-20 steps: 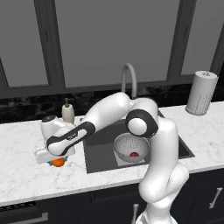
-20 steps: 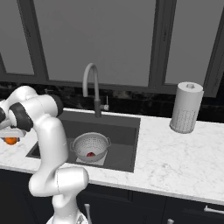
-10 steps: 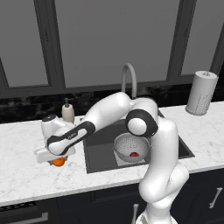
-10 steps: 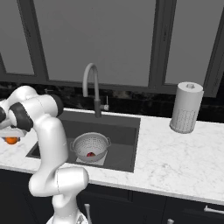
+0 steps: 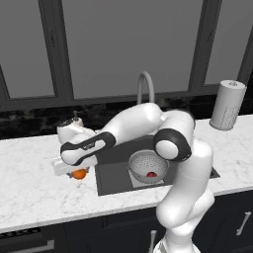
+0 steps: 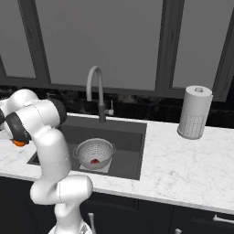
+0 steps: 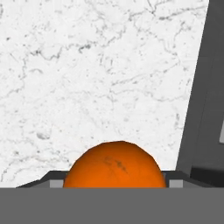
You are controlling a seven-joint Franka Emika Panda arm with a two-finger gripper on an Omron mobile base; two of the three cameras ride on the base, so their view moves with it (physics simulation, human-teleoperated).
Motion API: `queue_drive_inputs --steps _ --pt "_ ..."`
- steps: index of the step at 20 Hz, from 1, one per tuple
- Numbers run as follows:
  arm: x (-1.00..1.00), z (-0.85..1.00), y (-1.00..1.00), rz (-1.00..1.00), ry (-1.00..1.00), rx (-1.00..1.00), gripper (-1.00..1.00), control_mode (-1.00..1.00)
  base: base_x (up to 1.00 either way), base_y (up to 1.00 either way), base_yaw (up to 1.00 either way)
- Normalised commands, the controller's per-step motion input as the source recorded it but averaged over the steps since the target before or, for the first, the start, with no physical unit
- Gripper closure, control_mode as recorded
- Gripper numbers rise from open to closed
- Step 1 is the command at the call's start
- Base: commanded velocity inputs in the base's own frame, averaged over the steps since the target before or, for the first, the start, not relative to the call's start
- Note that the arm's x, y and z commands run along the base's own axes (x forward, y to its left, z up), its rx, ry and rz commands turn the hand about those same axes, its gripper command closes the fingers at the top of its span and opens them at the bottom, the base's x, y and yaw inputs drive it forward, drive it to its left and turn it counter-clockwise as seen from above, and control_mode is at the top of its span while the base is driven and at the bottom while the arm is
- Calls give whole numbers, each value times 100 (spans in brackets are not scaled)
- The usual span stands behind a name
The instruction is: Put the colander in the sink, put the mango, orange in the colander, and turn on the sink faucet and pour water over the colander.
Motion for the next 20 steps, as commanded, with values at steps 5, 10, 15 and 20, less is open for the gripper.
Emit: queue_drive_inputs --steps 5,10,15,20 --pt "0 19 -98 0 0 1 100 -100 0 0 0" --pt "0 0 -100 0 0 7 100 -100 0 0 0" --pt "0 0 -100 0 0 10 100 -100 0 0 0" --pt "12 -2 -100 -1 -3 5 100 -100 0 0 0"
